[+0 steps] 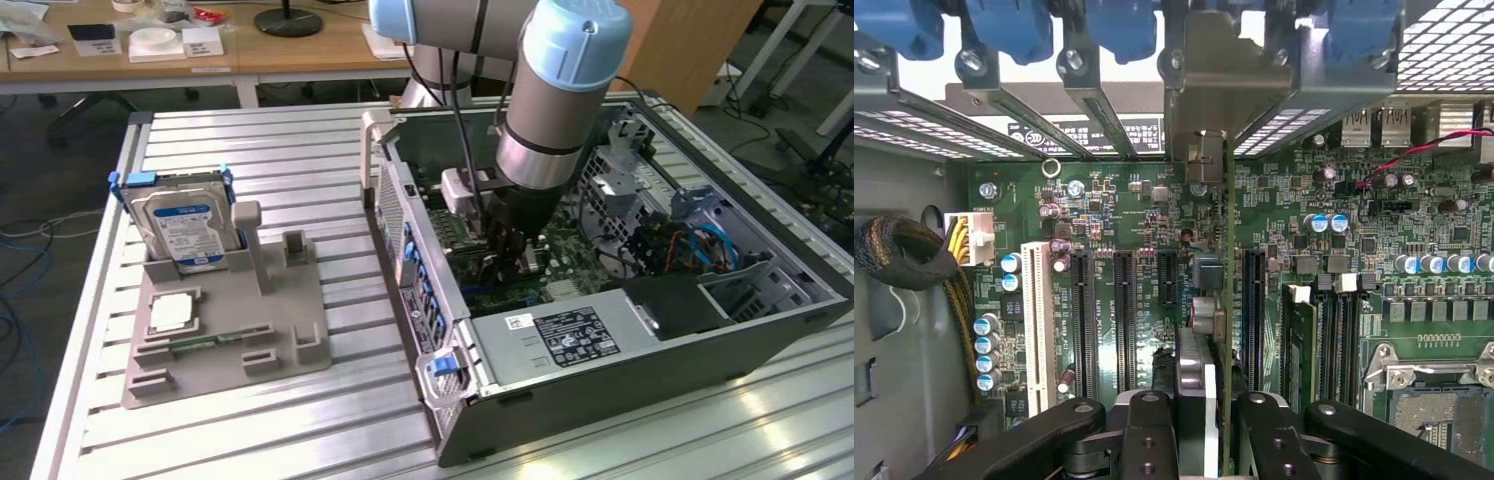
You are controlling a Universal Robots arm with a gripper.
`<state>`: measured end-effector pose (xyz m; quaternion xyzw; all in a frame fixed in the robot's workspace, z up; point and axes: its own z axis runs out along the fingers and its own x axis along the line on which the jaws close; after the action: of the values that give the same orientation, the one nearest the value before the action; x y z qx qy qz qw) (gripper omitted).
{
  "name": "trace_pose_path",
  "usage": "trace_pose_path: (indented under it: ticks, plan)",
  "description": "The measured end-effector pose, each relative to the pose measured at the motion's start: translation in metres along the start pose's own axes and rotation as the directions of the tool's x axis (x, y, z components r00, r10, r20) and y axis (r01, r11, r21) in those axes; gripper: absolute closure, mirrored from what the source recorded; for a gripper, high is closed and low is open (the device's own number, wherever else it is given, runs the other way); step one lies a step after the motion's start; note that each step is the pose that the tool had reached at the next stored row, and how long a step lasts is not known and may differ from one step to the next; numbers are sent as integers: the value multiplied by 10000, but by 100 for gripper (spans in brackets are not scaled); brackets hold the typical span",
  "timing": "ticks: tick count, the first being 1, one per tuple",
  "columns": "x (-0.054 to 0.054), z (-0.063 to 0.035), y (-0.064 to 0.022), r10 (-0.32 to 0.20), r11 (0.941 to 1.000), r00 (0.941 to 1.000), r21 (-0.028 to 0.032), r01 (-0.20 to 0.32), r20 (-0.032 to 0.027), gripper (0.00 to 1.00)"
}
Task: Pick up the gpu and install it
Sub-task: 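Insert the gpu into the slot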
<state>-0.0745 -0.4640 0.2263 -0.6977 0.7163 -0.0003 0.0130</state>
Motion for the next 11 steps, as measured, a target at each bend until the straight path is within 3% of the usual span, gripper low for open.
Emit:
trace_pose_path:
  ticks: [11]
  plan:
    - [-18,7,6,2,10000,10000,1,-2,1,72]
